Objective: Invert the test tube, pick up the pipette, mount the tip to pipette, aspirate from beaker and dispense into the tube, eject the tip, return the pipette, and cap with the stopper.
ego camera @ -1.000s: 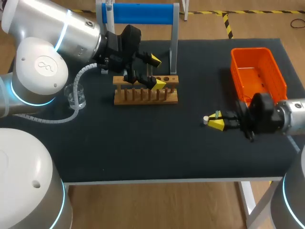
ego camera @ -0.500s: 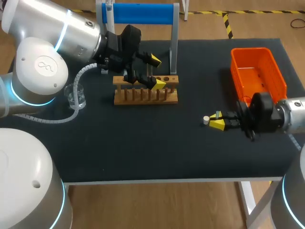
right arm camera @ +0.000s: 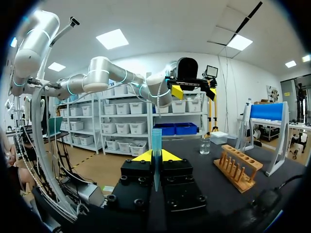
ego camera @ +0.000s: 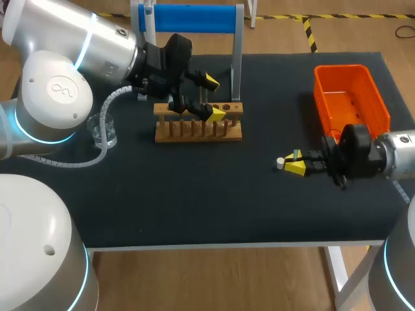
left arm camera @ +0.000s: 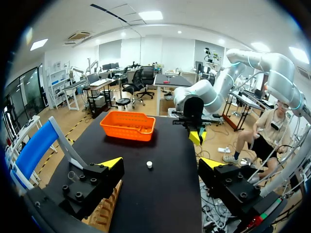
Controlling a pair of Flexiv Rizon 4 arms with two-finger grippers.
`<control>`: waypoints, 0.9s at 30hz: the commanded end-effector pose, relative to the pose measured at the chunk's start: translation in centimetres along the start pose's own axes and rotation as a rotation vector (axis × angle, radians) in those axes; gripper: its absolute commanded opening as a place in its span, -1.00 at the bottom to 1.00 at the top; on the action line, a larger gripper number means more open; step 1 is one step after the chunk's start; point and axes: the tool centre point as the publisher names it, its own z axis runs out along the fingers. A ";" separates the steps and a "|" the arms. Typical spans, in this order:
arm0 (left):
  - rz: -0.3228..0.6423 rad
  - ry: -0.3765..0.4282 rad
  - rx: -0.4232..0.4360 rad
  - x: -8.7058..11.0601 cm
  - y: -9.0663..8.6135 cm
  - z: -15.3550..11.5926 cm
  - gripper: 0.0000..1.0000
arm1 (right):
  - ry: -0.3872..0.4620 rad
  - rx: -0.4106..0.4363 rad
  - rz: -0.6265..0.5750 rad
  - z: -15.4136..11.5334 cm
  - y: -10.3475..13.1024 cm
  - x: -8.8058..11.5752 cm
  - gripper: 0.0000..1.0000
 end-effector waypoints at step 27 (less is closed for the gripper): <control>-0.344 -0.550 -0.057 -12.3 4.1 -3.6 1.00 | -0.001 0.001 0.000 0.0 0.0 0.1 -1.00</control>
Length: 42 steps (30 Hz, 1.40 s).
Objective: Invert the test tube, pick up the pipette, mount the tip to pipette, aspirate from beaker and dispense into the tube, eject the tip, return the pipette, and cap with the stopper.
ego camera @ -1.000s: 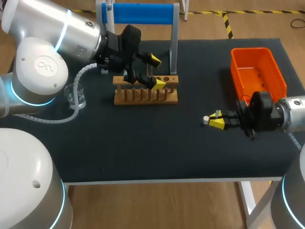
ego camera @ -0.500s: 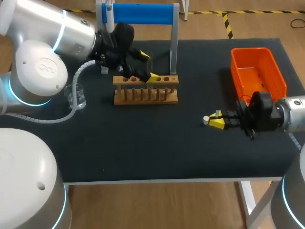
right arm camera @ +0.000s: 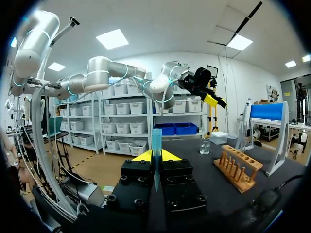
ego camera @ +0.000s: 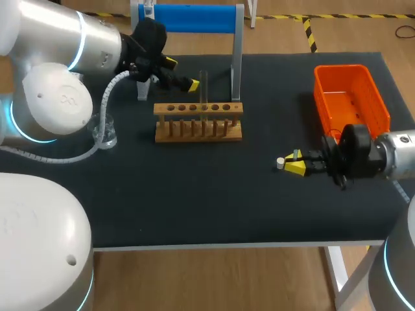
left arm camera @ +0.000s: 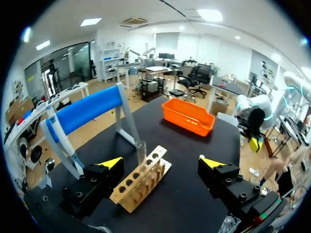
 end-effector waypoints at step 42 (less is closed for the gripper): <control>-0.303 -0.668 0.132 -8.3 -1.6 5.1 1.00 | -0.001 0.001 0.000 0.0 0.0 0.0 -1.00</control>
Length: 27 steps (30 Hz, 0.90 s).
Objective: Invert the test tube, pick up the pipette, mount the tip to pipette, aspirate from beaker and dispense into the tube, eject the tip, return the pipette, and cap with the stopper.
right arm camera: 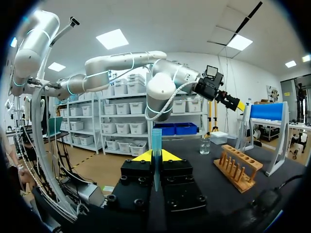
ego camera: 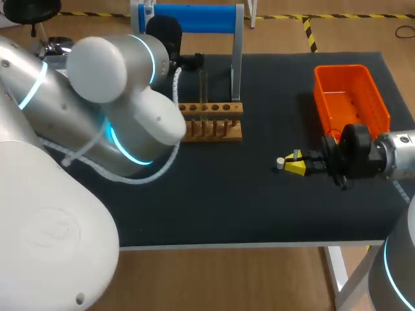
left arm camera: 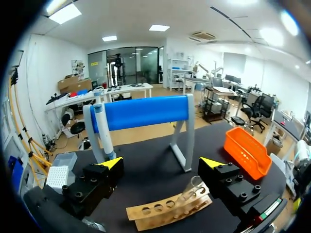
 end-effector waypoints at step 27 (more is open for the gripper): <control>-0.049 -0.223 0.061 -4.3 -1.1 2.7 1.00 | -0.001 0.001 0.000 0.0 0.0 0.0 -1.00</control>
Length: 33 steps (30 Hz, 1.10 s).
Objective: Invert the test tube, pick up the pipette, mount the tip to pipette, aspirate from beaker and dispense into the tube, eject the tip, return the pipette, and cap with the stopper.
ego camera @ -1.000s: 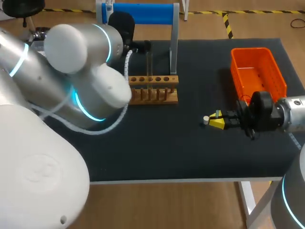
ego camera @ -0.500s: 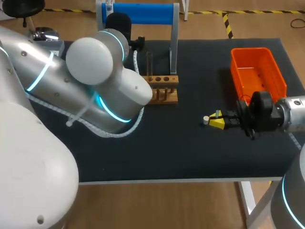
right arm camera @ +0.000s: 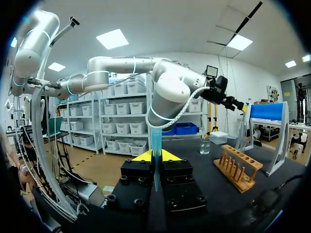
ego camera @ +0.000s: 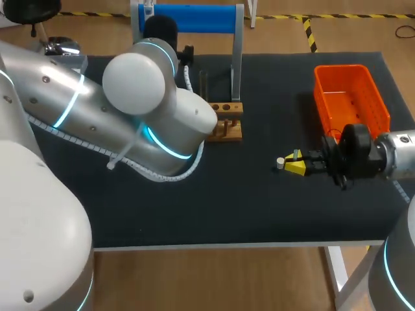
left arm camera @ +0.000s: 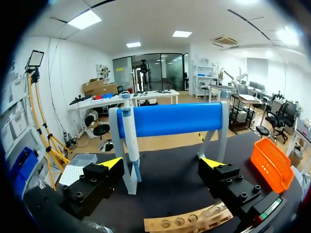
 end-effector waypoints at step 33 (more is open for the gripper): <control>-0.025 0.010 0.009 -1.0 -1.2 4.1 0.55 | -0.001 0.001 0.000 0.0 0.0 0.0 -1.00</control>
